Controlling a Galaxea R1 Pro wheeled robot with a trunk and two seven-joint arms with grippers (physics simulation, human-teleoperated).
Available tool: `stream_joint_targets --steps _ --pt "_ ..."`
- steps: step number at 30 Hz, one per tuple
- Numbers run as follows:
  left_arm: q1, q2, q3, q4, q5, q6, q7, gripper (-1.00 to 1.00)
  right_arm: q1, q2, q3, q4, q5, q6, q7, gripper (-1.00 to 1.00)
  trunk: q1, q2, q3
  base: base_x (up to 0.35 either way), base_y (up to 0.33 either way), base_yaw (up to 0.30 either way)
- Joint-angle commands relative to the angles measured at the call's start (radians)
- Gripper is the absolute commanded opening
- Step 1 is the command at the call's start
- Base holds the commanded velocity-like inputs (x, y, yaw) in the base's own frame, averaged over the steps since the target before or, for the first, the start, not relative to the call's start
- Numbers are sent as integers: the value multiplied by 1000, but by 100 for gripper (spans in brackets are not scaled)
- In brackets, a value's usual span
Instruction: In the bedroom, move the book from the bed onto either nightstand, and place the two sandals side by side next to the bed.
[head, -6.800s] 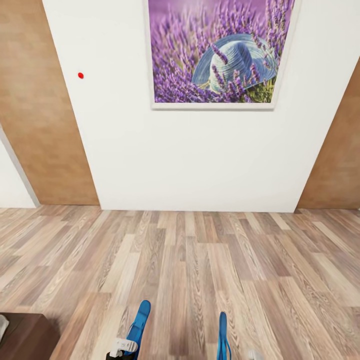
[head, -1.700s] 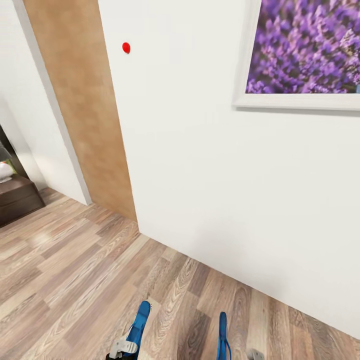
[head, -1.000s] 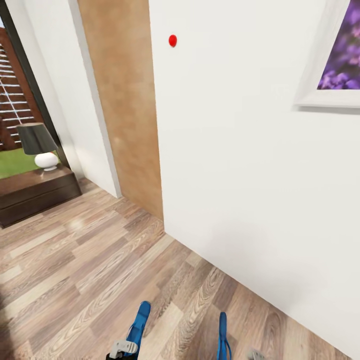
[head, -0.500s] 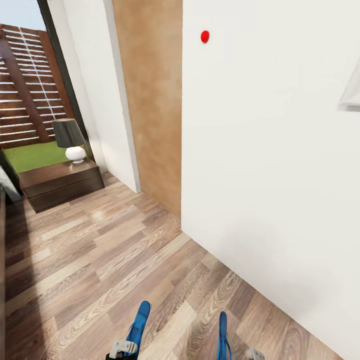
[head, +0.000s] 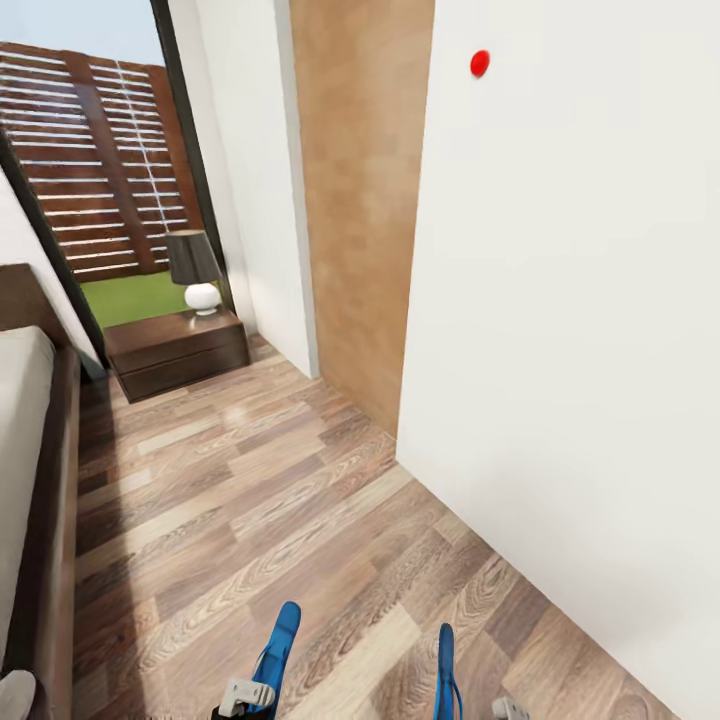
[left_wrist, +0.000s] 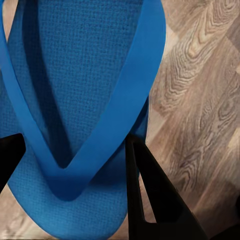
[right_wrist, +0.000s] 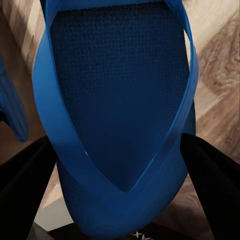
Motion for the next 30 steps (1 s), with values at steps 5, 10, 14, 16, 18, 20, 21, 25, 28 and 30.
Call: stream_joint_targets --steps 5,10,14,16,18,20,21,25,28,30 --pt "-1 0 -5 1 6 -3 -3 -100 0 0 -8 0 1 6 4 -100 0 0 -3 0 0 274" --pt "-1 0 -5 1 6 -3 -3 -100 0 0 -8 0 1 6 4 -100 0 0 -5 0 0 274" --pt "-1 0 -5 1 6 -3 -3 -100 0 0 -8 0 1 6 4 -100 0 0 -6 0 0 241" --pt "-1 0 -5 1 6 -3 -3 -100 0 0 -8 0 1 6 4 -100 0 0 -6 0 0 102" --pt "-1 -1 -5 1 7 -3 -3 -100 0 0 -8 0 1 6 4 -100 0 0 -6 0 0 46" --pt "-1 0 -5 1 6 -3 -3 -100 0 -1 -8 0 1 6 4 -100 0 0 -6 0 0 21" --pt "-1 0 -5 1 6 -3 -3 -100 0 -1 -8 0 1 6 4 -100 0 0 -6 0 0 11" --pt "-1 0 -5 1 6 -3 -3 -100 0 -1 -8 0 1 6 5 -100 0 0 -6 0 0 5" --pt "-1 0 -5 1 6 -3 -3 -100 0 -1 -8 0 1 6 5 -100 0 0 -6 0 0 0" --pt "-1 0 -5 1 6 -3 -3 -100 0 -1 -8 0 1 6 5 -100 0 0 -6 0 0 0"
